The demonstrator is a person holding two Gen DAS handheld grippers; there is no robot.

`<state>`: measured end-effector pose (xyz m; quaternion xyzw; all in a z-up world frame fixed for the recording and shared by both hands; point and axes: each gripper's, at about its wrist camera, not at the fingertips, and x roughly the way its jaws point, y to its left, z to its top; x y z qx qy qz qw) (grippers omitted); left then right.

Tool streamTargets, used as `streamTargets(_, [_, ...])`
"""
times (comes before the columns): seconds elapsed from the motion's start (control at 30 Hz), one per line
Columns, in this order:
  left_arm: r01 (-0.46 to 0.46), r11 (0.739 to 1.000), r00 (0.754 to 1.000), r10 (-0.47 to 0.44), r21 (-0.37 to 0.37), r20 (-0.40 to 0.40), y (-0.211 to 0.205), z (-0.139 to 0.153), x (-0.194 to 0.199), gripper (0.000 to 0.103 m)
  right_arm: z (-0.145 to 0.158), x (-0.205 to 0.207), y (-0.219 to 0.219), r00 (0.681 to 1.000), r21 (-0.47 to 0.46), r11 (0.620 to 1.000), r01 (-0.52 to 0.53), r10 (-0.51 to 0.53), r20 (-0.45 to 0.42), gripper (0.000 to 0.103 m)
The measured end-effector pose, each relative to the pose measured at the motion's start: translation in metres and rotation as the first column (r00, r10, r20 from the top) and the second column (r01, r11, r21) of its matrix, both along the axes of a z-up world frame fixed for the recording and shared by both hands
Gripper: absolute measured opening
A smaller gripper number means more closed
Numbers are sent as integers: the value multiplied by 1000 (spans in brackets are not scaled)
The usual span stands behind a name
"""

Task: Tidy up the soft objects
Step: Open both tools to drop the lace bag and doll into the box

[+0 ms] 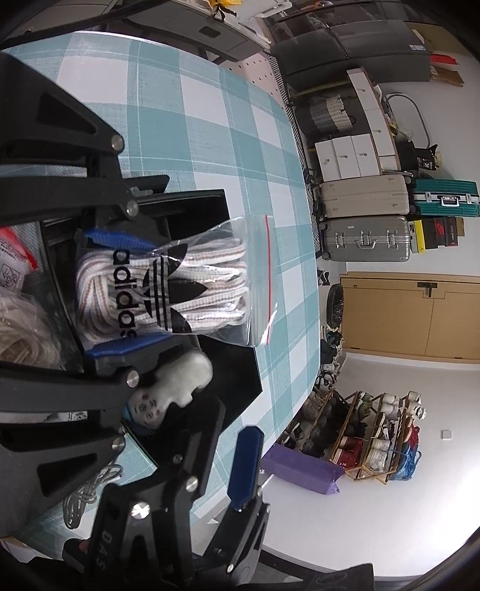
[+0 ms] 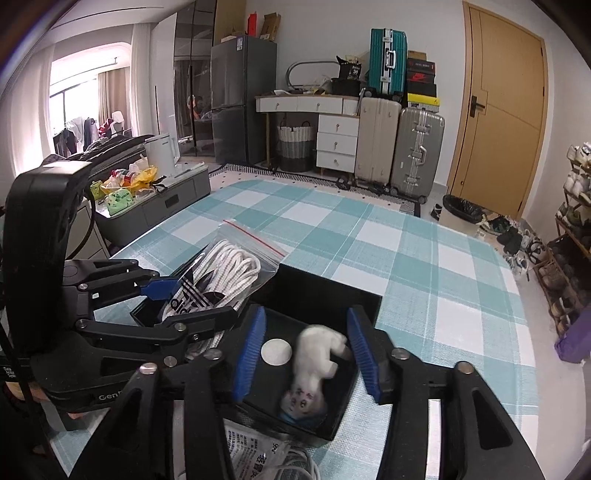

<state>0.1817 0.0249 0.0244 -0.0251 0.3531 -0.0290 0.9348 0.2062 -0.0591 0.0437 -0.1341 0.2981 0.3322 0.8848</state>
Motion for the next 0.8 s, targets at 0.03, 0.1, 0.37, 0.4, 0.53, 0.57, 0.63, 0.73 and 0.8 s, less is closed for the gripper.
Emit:
streamTargets(0.03, [5, 1000, 1000, -5, 1, 2, -1, 1, -1, 45, 2, -2, -2, 1000, 2, 1000, 2, -2, 5, 53])
streamTargets(0.1, [11, 1000, 1000, -11, 14, 12, -4, 4, -5, 53, 5, -5, -6, 1000, 6, 1000, 10, -10, 15, 64])
streamTargets(0.37, [-6, 1000, 999, 5, 15, 54, -6, 18, -21, 82, 25, -27, -23, 997, 32, 999, 34, -36, 61, 86])
streamTargets(0.4, [-11, 1000, 998, 10, 11, 62, -5, 20, -25, 83, 27, -30, -25, 997, 33, 999, 39, -41, 65, 90])
streamTargets(0.53, [-29, 1000, 997, 29, -2, 75, -2, 25, -37, 103, 35, -43, -33, 995, 43, 998, 55, -58, 77, 101])
streamTargets(0.57, [-34, 999, 996, 34, -5, 80, -1, 26, -40, 103, 36, -45, -35, 995, 47, 997, 60, -64, 77, 102])
streamTargets(0.63, [-40, 999, 996, 41, -11, 80, 1, 27, -47, 103, 38, -50, -40, 995, 60, 996, 67, -71, 72, 102])
streamTargets(0.73, [-52, 999, 994, 52, -9, 91, 2, 28, -59, 103, 38, -57, -46, 995, 67, 995, 71, -76, 61, 102])
streamTargets(0.8, [-57, 998, 994, 57, -3, 96, 3, 27, -67, 103, 35, -64, -49, 995, 70, 994, 79, -83, 63, 102])
